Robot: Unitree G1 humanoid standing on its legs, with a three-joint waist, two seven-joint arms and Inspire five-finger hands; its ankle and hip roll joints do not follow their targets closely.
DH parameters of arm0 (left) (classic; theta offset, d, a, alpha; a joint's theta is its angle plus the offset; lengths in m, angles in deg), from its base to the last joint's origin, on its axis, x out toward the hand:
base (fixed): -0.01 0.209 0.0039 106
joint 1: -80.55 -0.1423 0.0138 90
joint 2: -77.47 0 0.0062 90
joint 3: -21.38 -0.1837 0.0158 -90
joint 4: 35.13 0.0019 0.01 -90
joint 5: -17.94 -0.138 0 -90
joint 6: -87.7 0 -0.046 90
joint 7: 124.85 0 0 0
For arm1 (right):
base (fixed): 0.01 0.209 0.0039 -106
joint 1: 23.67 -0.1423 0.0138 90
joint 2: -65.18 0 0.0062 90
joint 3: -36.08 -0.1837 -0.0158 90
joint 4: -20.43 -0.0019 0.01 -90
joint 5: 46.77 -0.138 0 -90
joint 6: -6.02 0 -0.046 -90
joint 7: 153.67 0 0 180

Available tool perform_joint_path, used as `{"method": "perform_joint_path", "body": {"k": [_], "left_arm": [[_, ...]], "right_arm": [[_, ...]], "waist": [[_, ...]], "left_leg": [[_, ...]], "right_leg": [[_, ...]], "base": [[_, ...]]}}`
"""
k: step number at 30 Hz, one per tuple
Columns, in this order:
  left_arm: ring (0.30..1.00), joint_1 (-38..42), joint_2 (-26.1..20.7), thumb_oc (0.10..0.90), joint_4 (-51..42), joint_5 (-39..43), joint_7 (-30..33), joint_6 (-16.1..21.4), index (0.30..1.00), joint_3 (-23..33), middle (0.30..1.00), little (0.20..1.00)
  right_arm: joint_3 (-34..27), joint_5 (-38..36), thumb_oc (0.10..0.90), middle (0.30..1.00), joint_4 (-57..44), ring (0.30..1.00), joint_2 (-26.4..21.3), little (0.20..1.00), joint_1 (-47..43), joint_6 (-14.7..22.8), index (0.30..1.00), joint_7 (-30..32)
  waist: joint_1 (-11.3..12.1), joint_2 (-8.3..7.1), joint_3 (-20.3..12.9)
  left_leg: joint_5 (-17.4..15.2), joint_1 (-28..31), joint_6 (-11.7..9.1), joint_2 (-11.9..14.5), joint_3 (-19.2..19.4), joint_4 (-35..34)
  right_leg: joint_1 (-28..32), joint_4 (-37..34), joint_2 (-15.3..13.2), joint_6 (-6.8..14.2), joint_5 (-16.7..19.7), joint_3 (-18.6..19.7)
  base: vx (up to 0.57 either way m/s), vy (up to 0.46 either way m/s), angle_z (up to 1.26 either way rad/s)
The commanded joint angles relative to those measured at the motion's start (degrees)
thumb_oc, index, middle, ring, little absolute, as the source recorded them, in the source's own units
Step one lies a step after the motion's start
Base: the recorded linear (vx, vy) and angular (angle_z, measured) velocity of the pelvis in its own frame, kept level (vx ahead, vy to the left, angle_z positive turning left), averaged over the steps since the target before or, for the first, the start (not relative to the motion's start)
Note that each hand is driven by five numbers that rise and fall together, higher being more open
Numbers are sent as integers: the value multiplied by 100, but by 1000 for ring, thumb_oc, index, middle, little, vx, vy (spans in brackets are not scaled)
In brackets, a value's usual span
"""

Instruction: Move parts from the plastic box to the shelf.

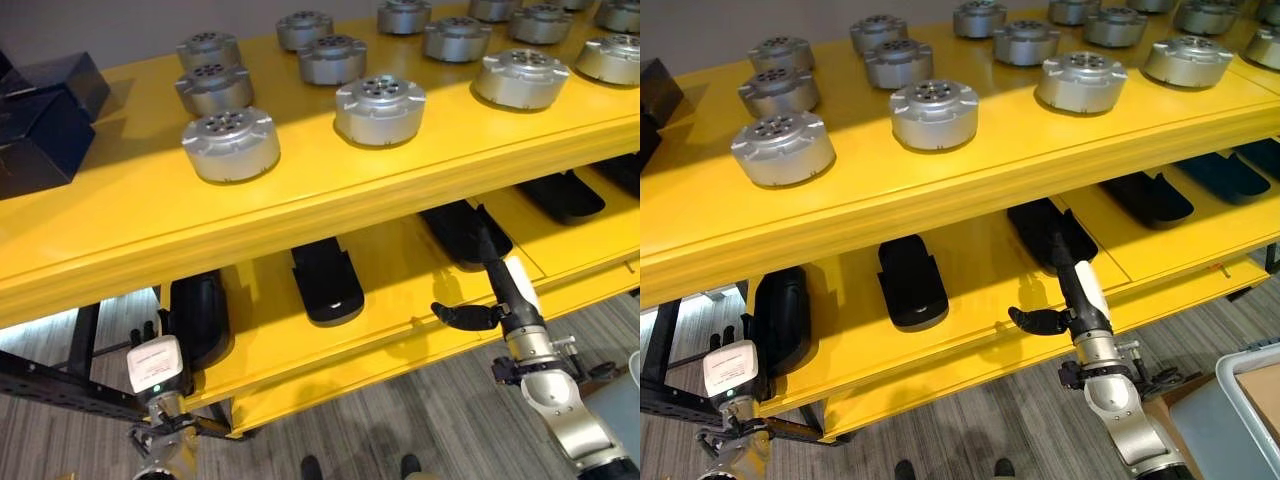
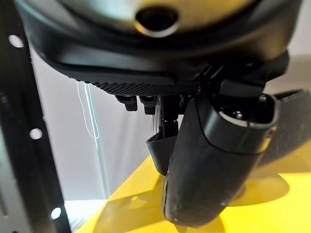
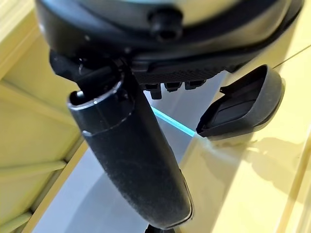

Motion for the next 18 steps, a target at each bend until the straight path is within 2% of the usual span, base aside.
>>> {"method": "perform_joint_path", "body": {"k": [1,2,4,7,8,11,18], "left_arm": [[1000,-66,-1075,900,-121,-284,-123,702,1000,364,1000,1000],[1000,-68,-1120,900,-246,-332,-183,764,1000,338,1000,1000],[1000,-83,-1207,900,-463,-383,-246,1119,1000,266,1000,1000],[1000,-103,-1333,900,-723,-449,-413,1309,1000,177,1000,1000],[1000,-141,-1412,900,-846,-329,-465,1560,1000,152,1000,1000],[1000,-176,-1611,900,-1059,-293,-647,1737,1000,146,1000,1000],[1000,-151,-1841,900,-1137,-148,-665,1803,1000,189,1000,1000]], "right_arm": [[-366,-54,900,1000,-635,1000,48,1000,-600,480,1000,306],[-370,-68,900,1000,-626,1000,36,1000,-603,486,1000,297],[-371,-85,900,1000,-620,1000,15,1000,-598,499,1000,279],[-371,-95,900,1000,-592,1000,-12,1000,-585,550,1000,257],[-382,-107,900,1000,-574,1000,-34,1000,-566,587,1000,241],[-388,-137,900,1000,-576,1000,-93,1000,-553,592,1000,207],[-361,-163,900,1000,-566,1000,-154,1000,-528,599,1000,241]], "waist": [[336,-269,-77],[334,-269,-75],[330,-261,-72],[316,-250,-68],[309,-238,-63],[292,-220,-67],[271,-192,-82]], "left_leg": [[-703,86,-9,257,152,452],[-705,88,-8,258,151,454],[-708,102,-11,260,151,447],[-711,114,-9,261,158,448],[-716,117,-11,260,157,455],[-711,141,-14,257,172,442],[-705,162,-15,245,172,428]], "right_leg": [[-373,873,-384,153,-576,16],[-370,874,-384,153,-576,17],[-363,872,-383,156,-576,23],[-358,877,-382,154,-580,31],[-356,882,-385,156,-583,33],[-337,866,-389,163,-578,35],[-324,854,-395,177,-571,44]], "base": [[-1,-1,4],[3,1,4],[0,0,0],[0,0,0],[0,0,0],[0,0,0],[0,0,0]]}}
